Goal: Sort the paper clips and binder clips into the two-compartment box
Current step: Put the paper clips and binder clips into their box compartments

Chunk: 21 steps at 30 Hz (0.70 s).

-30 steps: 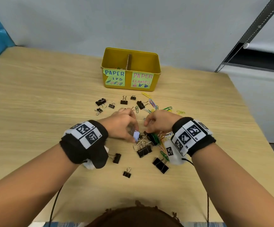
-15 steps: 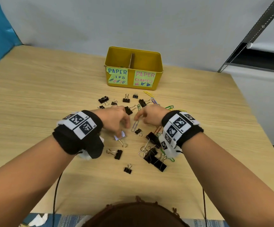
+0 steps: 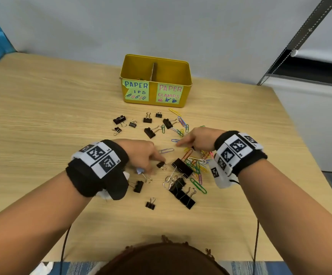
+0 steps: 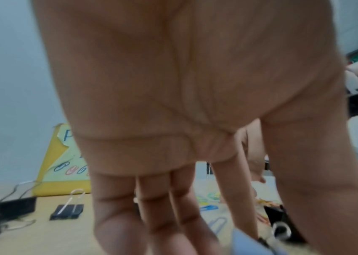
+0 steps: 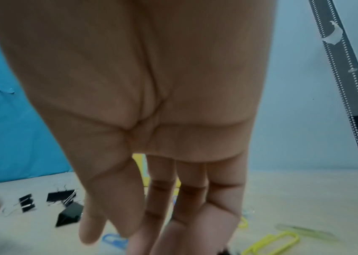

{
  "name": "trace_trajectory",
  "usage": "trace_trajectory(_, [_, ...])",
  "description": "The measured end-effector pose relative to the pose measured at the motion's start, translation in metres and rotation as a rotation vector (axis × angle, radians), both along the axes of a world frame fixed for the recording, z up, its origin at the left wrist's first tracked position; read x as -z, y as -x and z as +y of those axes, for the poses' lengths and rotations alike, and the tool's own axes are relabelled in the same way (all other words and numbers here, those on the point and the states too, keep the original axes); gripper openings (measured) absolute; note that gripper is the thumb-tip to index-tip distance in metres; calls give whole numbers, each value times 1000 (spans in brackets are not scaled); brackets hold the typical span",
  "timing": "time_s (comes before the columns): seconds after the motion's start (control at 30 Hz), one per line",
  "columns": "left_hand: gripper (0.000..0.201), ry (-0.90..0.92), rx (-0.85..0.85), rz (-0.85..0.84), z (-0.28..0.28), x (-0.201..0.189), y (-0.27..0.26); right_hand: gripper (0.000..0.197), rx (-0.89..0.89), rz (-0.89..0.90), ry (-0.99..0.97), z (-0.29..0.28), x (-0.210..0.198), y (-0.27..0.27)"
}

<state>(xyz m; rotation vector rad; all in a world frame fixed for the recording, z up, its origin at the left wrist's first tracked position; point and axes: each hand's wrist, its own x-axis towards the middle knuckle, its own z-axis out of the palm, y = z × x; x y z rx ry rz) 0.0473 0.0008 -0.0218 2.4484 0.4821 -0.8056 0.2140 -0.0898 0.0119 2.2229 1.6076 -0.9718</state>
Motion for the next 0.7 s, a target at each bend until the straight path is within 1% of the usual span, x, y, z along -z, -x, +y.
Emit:
trace_trajectory(0.07, [55,-31,-18,-137,-6,0,-9,57,-56,9,11,0,10,6])
trace_trajectory(0.13, [62,-33,5,-244,-18,-2,-18,49,-96,24,13,-1,17,11])
trace_trajectory(0.17, [66,-15,31,-242,-24,-3,-21,43,-114,16,5,-1,19,12])
trace_trajectory(0.2, [70,5,60,-201,-29,-3,-23,43,-128,-2,-1,-1,19,11])
trace_trajectory(0.27, [70,6,125,-97,-32,-2,-21,48,-116,-60,11,-3,13,8])
trace_trajectory(0.3, [67,-7,141,-70,-30,-2,-18,48,-85,-81,8,-5,10,4])
trace_trajectory(0.37, [55,-20,108,-44,-22,-1,-10,44,2,-86,-42,-10,7,-6])
trace_trajectory(0.43, [47,-34,40,-55,-12,-1,-7,37,100,-67,-112,-14,8,-15])
trace_trajectory(0.47, [46,-43,14,-73,-10,-2,-7,30,131,-59,-118,-16,9,-17])
trace_trajectory(0.5, [47,-54,-4,-98,-10,-2,-8,23,141,-53,-107,-18,11,-15])
trace_trajectory(0.53, [50,-56,-10,-119,-12,-4,-10,20,138,-55,-85,-19,14,-12])
trace_trajectory(0.63, [62,-19,49,-164,-26,-2,-16,29,97,-97,-52,-19,25,-2])
trace_trajectory(0.7, [59,-6,92,-160,-30,-1,-16,27,95,-115,-59,-19,28,-4])
